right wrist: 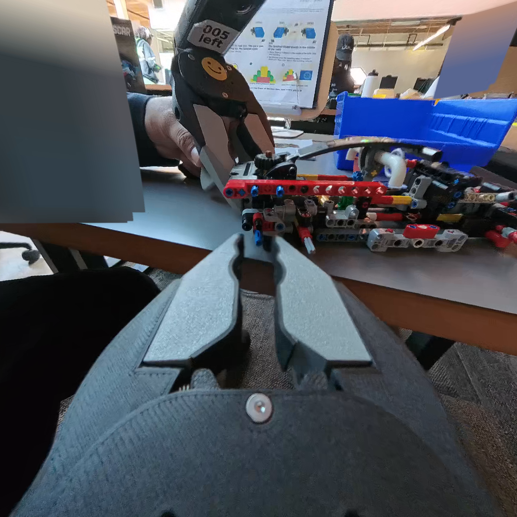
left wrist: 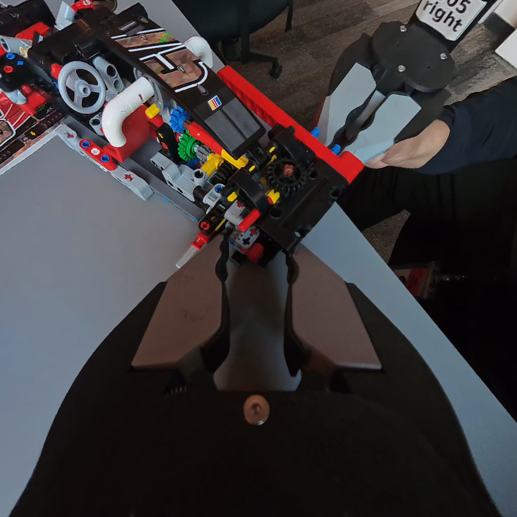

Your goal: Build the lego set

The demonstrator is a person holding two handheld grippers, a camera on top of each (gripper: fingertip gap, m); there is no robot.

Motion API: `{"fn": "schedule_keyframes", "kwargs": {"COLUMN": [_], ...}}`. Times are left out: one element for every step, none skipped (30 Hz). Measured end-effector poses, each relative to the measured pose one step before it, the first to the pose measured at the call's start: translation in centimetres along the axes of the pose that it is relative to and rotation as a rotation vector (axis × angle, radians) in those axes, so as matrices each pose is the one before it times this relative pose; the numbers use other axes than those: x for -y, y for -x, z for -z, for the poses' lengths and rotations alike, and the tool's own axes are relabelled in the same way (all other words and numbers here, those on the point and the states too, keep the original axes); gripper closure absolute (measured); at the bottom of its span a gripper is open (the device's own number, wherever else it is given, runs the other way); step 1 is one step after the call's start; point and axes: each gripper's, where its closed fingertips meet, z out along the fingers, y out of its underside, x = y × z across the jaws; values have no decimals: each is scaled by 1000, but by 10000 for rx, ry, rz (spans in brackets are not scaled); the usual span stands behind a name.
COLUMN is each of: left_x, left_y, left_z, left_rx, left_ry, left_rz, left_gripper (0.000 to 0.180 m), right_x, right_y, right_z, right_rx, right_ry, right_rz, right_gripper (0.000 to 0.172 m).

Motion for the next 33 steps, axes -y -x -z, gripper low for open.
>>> {"fn": "schedule_keyframes", "kwargs": {"left_x": [-48,-72,-111,-119,-160,-189,-226,-256,-344,-422,-422,-435,-415,-497,-413,-398,-326,-123,66,202,366,556,672,578,303,-6,-360,-670,-940,-1180,-1295,-1249,-1160], "left_y": [67,72,108,160,200,204,216,223,273,262,239,132,-89,-134,-117,-24,-192,-465,-541,-580,-737,-1070,-1386,-1635,-1864,-2145,-2289,-2247,-2074,-1841,-1946,-2282,-2300], "left_z": [48,92,141,155,208,249,272,345,410,499,574,600,577,581,663,802,961,1151,1353,1502,1600,1615,1525,1336,1096,776,409,1,-343,-579,-724,-842,-962], "left_rx": [45,9,20,57,91,68,51,38,56,36,24,-14,-69,26,164,303,247,139,178,235,225,140,89,81,76,34,49,111,218,315,174,-114,-226], "left_ry": [5,-1,-2,-6,0,-2,-4,-8,18,53,90,133,144,229,171,188,167,24,-77,-123,-183,-276,-329,-288,-191,-154,-125,-128,-142,-76,-56,-77,-57], "left_rz": [-14,11,27,41,30,45,93,108,103,105,236,304,273,155,65,86,108,79,80,86,75,46,50,67,42,-33,-89,-109,-75,-64,-126,-289,-364], "left_gripper": [141,141,141,141,141,141,142,143,144,144,143,141,136,129,122,119,117,116,115,113,112,110,109,109,107,106,105,105,107,111,113,114,113], "right_x": [250,393,424,325,166,104,183,264,317,378,499,616,657,651,639,604,522,484,476,446,316,143,-83,-286,-503,-636,-696,-763,-835,-884,-907,-935,-990], "right_y": [-58,-93,-78,-134,-219,-161,24,126,80,24,49,123,140,110,121,140,235,340,525,711,855,962,969,935,932,990,999,981,901,798,642,456,280], "right_z": [279,386,420,438,464,511,581,657,706,757,787,783,771,776,813,858,893,928,942,912,835,687,559,399,264,124,-2,-118,-236,-337,-426,-513,-585], "right_rx": [-72,-81,-44,-69,-128,-101,0,33,-29,-100,-95,-51,-46,-70,-80,-71,-45,-28,14,57,89,107,82,44,46,85,103,107,100,78,54,25,18], "right_ry": [-59,-76,-48,31,144,184,140,111,128,132,96,49,32,27,-7,-24,1,14,-17,-34,-19,16,63,102,142,159,135,123,143,156,172,218,267], "right_rz": [118,136,111,63,20,-16,-43,-30,40,103,100,54,17,-4,-16,-45,-80,-105,-121,-132,-128,-122,-116,-106,-115,-133,-145,-132,-95,-47,6,41,37], "right_gripper": [153,154,154,154,154,154,155,155,155,155,156,156,154,153,153,153,152,151,149,147,146,145,143,142,142,141,140,139,139,139,139,139,139]}}
